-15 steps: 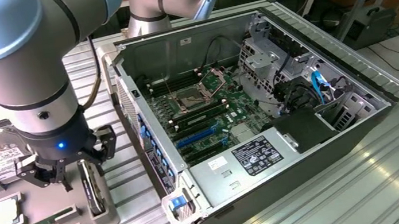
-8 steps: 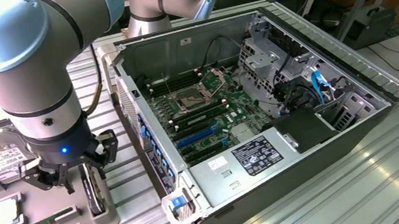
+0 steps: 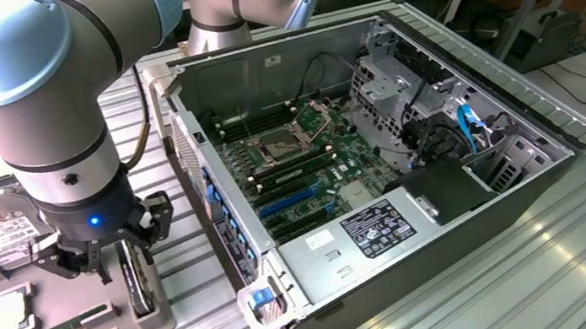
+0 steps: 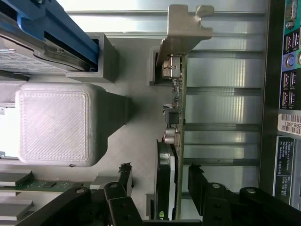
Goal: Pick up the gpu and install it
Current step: 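Pick up the gpu and move the gpu toward the slot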
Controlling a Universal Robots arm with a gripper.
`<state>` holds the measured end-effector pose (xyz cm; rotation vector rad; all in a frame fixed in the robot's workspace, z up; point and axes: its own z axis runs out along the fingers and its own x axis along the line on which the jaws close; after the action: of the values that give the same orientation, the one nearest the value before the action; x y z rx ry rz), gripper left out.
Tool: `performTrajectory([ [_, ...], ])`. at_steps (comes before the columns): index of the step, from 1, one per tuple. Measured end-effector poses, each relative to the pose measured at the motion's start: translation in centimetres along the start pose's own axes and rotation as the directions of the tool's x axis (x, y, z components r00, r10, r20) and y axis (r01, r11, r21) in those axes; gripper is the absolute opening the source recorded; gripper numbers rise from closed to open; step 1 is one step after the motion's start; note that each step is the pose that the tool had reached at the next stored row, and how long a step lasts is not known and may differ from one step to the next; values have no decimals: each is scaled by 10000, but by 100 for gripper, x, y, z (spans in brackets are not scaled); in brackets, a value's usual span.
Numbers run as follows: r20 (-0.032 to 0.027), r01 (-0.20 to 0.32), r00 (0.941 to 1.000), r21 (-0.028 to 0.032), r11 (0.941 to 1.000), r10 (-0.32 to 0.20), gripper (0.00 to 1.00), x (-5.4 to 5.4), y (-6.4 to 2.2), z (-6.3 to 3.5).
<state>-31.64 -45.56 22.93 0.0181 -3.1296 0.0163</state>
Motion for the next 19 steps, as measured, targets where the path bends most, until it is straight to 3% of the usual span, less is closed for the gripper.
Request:
performTrajectory([
  [2,0,0,10000,0,10000,0,52,0,0,0],
  [4,0,0,10000,0,10000,0,52,0,0,1],
  [5,2,0,10000,-2,10000,0,45,-2,2,5],
  [19,0,0,10000,2,10000,0,45,-22,12,25],
])
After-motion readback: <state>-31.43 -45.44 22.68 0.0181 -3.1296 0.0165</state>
